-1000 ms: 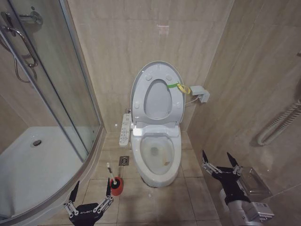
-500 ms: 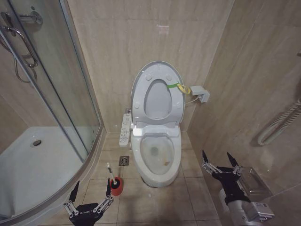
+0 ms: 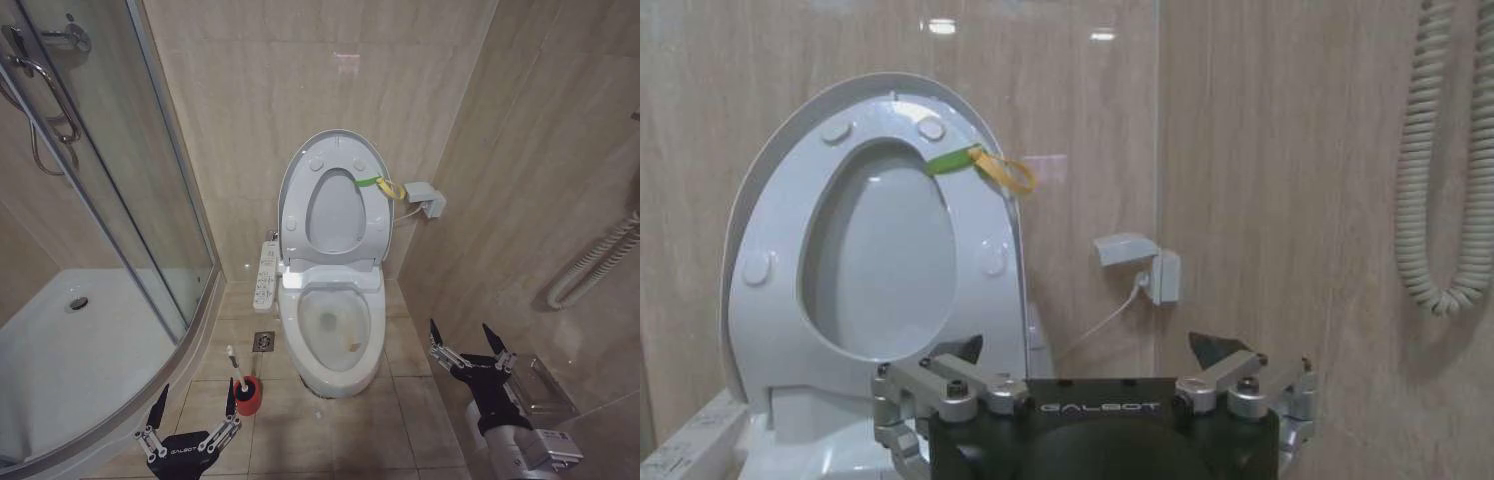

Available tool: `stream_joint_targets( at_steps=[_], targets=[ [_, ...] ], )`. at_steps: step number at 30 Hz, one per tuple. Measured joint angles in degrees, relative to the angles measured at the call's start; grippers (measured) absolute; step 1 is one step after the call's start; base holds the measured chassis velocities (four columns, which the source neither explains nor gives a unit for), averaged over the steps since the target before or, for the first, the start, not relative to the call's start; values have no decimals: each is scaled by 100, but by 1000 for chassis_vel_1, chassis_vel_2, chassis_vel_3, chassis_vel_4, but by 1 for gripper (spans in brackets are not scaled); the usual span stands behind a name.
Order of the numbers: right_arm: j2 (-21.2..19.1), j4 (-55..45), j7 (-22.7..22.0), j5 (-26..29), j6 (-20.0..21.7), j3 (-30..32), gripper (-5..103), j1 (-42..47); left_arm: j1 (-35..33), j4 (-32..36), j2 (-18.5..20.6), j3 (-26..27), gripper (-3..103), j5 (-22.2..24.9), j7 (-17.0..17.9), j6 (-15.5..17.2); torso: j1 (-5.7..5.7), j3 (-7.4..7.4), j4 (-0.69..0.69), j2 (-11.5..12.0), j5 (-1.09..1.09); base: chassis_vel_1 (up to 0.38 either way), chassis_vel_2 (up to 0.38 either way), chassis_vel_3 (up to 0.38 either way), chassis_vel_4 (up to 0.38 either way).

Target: Open the toilet lid, clean the toilet bowl with a toilet brush, close the toilet lid, and flush.

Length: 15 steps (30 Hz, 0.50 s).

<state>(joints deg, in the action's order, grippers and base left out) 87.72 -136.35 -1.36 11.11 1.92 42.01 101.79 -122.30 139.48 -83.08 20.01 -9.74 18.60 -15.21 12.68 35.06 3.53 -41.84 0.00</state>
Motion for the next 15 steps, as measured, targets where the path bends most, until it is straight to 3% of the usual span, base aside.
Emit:
stream_joint_targets(
  at_steps=[7, 11, 12, 15],
  targets=[
    [0, 0, 0, 0, 0, 0, 100, 0, 27, 7, -1, 45, 100, 50, -38, 65, 0, 0, 0, 0, 0, 0, 0, 0, 0],
    [0, 0, 0, 0, 0, 0, 100, 0, 316, 146, -17, 621, 100, 572, -437, 760, 0, 0, 0, 0, 0, 0, 0, 0, 0],
    [0, 0, 0, 0, 0, 0, 100, 0, 316, 146, -17, 621, 100, 572, -437, 760, 0, 0, 0, 0, 0, 0, 0, 0, 0],
    [0, 0, 0, 0, 0, 0, 100, 0, 557, 260, -33, 1094, 100, 1009, -767, 1345, 0, 0, 0, 0, -1, 0, 0, 0, 0]
  ],
)
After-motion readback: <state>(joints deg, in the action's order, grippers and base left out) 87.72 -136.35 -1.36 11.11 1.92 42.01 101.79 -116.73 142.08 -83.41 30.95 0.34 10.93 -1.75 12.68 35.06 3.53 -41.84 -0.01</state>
